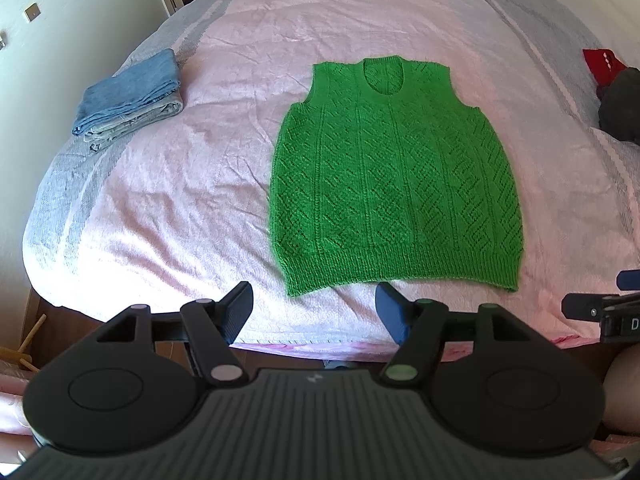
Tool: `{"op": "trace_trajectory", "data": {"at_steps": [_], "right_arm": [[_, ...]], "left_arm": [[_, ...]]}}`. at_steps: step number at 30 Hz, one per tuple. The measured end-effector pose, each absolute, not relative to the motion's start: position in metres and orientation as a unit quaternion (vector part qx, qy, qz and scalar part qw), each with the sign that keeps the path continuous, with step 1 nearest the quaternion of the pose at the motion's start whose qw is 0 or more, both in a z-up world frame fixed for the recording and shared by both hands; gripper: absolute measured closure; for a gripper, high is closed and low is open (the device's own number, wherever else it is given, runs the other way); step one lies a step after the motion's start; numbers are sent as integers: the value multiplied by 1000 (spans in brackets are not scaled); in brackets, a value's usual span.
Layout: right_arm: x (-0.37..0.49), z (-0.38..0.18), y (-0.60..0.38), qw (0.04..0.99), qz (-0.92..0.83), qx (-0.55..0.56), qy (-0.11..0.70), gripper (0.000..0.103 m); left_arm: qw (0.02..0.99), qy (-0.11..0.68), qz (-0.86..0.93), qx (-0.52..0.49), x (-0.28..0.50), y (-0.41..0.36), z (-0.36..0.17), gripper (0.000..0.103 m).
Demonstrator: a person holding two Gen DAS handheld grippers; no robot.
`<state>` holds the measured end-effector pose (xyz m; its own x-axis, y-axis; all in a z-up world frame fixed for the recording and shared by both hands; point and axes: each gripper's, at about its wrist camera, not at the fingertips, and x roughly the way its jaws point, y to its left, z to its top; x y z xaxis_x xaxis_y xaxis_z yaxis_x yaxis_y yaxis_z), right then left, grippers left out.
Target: Fold clothes
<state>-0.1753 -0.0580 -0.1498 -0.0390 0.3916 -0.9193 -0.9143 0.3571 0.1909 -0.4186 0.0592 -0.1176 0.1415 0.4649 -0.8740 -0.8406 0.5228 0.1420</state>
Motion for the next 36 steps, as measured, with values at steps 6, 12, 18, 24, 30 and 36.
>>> {"op": "trace_trajectory", "data": {"at_steps": [6, 12, 18, 24, 30, 36], "right_arm": [[-173, -151, -53, 641, 508, -257, 515, 7], [-170, -154, -48, 640, 506, -261, 516, 7], [-165, -166, -37, 631, 496, -263, 535, 7], [-154, -182, -20, 624, 477, -269, 558, 7], [-142, -199, 10, 623, 453, -276, 575, 7], [-130, -217, 53, 631, 419, -276, 591, 7]], "left_arm": [[728, 485, 444, -195, -412, 62, -119, 38], [727, 496, 434, -196, -403, 70, -126, 38], [722, 510, 418, -209, -397, 83, -139, 38], [718, 519, 406, -225, -390, 109, -153, 38], [719, 526, 388, -237, -379, 149, -168, 38], [725, 531, 363, -246, -368, 207, -189, 50]]}}
